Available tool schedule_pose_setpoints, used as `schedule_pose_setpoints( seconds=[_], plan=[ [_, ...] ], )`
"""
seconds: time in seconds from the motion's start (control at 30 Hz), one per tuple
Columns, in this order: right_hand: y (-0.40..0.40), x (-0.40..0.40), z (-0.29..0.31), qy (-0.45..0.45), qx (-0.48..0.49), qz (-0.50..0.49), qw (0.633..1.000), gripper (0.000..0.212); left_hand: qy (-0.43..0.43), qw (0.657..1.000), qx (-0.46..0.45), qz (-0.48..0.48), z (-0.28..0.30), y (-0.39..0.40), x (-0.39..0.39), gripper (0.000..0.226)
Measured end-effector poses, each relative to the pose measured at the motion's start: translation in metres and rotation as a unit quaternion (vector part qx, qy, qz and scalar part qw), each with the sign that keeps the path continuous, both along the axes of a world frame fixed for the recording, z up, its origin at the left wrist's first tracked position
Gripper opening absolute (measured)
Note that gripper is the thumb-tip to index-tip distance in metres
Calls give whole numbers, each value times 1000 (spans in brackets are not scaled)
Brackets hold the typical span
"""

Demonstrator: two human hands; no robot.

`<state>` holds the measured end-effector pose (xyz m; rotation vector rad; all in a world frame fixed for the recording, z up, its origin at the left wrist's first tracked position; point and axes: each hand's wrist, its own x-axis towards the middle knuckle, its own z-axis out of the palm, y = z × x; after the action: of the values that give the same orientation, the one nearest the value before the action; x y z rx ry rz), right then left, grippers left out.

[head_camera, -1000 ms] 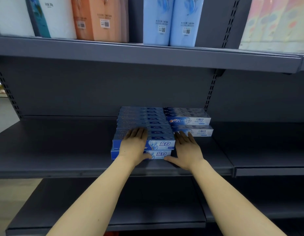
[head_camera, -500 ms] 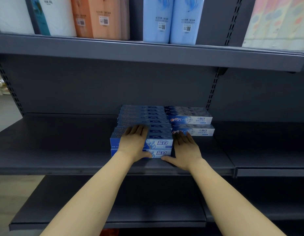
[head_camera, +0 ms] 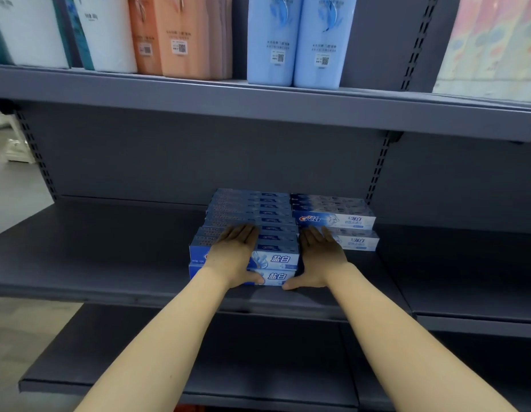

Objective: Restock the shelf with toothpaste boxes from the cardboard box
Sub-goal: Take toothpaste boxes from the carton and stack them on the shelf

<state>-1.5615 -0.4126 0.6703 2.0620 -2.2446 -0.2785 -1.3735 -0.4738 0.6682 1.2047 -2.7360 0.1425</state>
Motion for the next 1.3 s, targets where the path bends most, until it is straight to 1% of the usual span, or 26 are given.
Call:
schedule_pose_setpoints(
  seconds=[0.3,0.63,0.83,1.1,1.2,1.3],
  plan=[
    [0,2,-2,-1,-10,17,1000,127,6,1000,-11,0,-2,-1,1,111],
    [-1,21,1,-4,3,-46,999,127,12,1000,-7,-21,-2,-8,7,110],
    [-1,26,2,-10,19,-63,998,123,23,999,-15,-28,-2,-10,10,109],
    [-6,28,-3,-16,24,-90,996,126,26,999,-6,-42,-2,-13,13,110],
    [-5,27,0,-37,50,-91,994,128,26,999,-7,-41,-2,-12,13,108],
    [-4,19,11,-30,85,-87,992,128,22,999,-7,-45,2,-12,12,109]
  ],
)
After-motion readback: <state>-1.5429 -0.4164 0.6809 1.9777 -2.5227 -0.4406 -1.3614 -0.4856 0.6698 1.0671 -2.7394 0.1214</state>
